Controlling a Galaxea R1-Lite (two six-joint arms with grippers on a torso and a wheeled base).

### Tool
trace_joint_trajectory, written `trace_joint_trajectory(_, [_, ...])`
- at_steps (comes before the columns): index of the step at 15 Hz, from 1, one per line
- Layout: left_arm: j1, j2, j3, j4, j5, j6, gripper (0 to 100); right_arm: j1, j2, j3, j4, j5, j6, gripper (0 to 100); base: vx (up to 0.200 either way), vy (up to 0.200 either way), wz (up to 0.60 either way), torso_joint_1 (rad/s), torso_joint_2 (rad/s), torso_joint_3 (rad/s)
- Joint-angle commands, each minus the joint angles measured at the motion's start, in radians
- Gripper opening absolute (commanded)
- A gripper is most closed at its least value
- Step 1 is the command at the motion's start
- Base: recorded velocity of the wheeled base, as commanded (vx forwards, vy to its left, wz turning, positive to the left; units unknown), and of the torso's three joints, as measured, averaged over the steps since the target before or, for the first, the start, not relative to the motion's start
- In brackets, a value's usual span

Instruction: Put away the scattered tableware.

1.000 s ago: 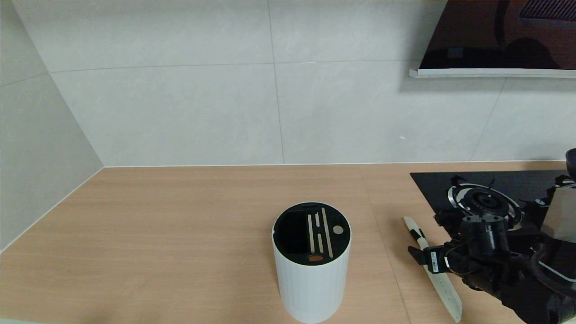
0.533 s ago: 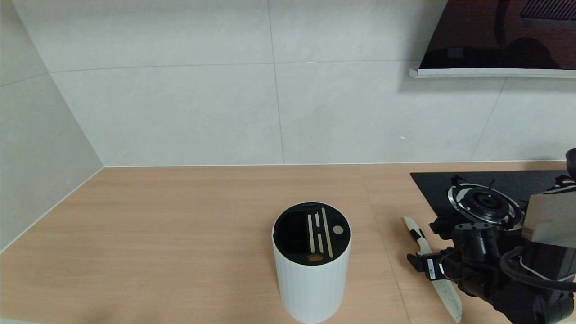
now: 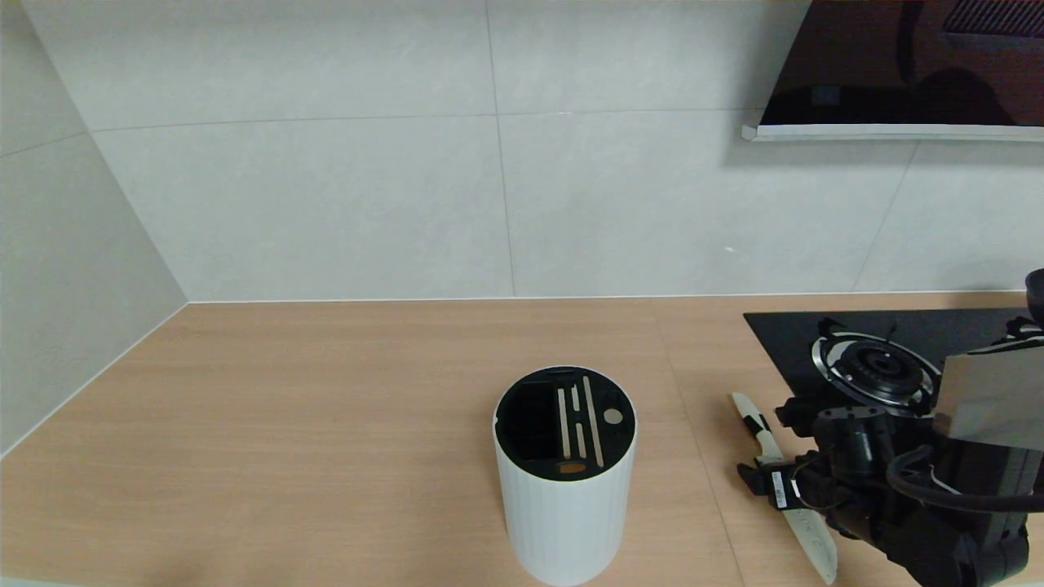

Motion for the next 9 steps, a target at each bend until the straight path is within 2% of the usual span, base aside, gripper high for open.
trace_joint_trajectory(1, [0.0,0.0,0.0,0.0,0.0,0.0,100,-0.003,0.013,-0.003,0.0,-0.007,0.0,100,0.0,0.0,0.0,0.0,0.0,0.0])
trace_joint_trajectory(6, [0.001,0.0,0.0,0.0,0.0,0.0,100,-0.013,0.011,-0.005,0.0,-0.014,-0.002,100,0.0,0.0,0.0,0.0,0.0,0.0])
trace_joint_trajectory(7, [0.0,0.0,0.0,0.0,0.0,0.0,100,-0.015,0.013,-0.005,0.0,-0.014,-0.002,0,0.0,0.0,0.0,0.0,0.0,0.0])
trace_joint_trajectory(9, [0.0,0.0,0.0,0.0,0.0,0.0,100,-0.015,0.015,-0.003,0.0,-0.016,-0.003,0,0.0,0.0,0.0,0.0,0.0,0.0])
